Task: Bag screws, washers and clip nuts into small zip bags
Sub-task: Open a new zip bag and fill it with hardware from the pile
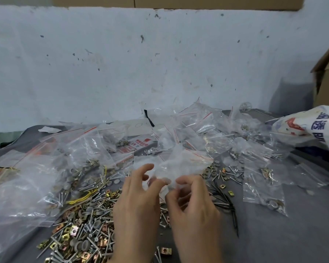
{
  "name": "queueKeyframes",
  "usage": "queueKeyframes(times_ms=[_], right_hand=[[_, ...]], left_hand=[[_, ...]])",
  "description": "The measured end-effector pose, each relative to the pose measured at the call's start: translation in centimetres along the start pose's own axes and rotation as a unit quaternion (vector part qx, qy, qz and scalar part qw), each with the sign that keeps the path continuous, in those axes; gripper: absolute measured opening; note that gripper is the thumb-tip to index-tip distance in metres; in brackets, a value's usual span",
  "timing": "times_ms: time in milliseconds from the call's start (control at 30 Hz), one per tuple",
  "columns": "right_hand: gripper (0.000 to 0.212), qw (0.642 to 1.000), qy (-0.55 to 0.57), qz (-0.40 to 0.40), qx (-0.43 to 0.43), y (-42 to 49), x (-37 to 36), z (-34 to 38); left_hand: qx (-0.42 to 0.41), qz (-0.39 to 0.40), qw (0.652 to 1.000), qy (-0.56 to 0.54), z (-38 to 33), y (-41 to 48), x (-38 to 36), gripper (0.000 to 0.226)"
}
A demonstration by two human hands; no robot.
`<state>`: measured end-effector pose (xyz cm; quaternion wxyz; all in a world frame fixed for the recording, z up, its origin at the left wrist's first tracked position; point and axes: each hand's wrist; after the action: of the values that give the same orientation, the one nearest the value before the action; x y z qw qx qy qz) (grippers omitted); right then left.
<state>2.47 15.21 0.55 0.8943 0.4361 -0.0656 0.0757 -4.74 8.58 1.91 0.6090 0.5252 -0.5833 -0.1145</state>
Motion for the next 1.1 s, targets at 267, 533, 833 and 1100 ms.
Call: queueKeyframes(times_ms=[267, 533, 833, 1100], right_hand=[[0.015, 0.990, -0.024, 0.060, 0.128, -0.8, -0.3, -1.3], [0.019, 0.988, 0.003, 0.125, 0.093, 0.2, 0.8, -2.8], [0.031, 0.830, 0.334, 0.143, -0.422, 4.8, 1.9, -6.3], [0.022, 0.960, 0.193, 0.046, -0.196, 4.1, 2.3, -6.6]], left_hand=[[0.381, 0.226, 0.719, -0.535, -0.9, 1.7, 0.1, 0.019], [0.361, 0.280, 0.710, -0.536, 0.9, 1.4, 0.3, 0.032], [0.326, 0.305, 0.696, -0.563, 1.8, 0.3, 0.5, 0.053], [0.222, 0.401, 0.774, -0.437, 3.5, -0.5, 0.6, 0.080]])
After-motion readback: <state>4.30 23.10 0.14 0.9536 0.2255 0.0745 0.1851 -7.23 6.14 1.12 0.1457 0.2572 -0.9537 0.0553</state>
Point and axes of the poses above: each hand's wrist, its own y-axis towards the middle knuckle, its own x-axis out of the back of the hand, z = x × y, and after that the axes turned 6 degrees about y, right-handed
